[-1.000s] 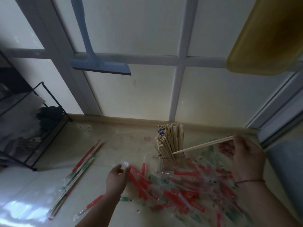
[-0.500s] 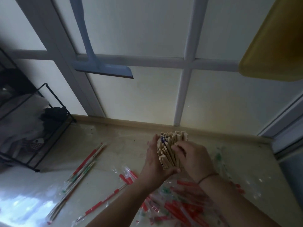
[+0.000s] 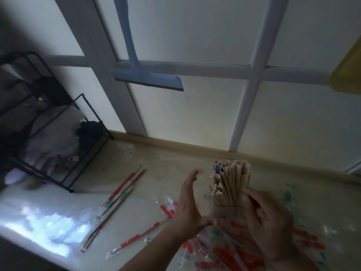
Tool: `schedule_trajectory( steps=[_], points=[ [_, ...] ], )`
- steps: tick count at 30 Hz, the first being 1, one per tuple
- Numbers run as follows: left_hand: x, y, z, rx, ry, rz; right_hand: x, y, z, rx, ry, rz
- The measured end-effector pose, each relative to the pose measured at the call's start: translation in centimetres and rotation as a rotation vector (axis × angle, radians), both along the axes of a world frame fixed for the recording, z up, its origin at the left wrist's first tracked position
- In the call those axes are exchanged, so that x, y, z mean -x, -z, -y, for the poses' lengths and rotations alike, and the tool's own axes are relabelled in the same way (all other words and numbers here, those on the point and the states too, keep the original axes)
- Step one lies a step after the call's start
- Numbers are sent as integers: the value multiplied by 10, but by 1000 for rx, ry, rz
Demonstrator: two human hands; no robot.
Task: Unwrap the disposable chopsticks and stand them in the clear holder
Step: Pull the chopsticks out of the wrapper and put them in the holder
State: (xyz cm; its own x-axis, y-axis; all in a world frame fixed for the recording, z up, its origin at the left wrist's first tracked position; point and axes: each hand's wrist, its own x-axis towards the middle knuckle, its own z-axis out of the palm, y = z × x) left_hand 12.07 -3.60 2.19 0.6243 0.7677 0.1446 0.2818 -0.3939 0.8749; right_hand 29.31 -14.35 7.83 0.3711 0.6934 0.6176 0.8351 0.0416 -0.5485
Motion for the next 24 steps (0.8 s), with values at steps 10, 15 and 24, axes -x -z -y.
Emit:
schedule_trajectory(
  steps=[10, 15, 24],
  points=[
    [205, 54, -42, -71, -743, -636, 112, 3, -66, 47, -523, -18],
    [256, 58, -55, -34, -724, -924, 165, 41, -108, 506, -624, 57],
    [265, 57, -61, -126, -634, -983, 243, 85, -173, 885, -761, 368]
  ],
)
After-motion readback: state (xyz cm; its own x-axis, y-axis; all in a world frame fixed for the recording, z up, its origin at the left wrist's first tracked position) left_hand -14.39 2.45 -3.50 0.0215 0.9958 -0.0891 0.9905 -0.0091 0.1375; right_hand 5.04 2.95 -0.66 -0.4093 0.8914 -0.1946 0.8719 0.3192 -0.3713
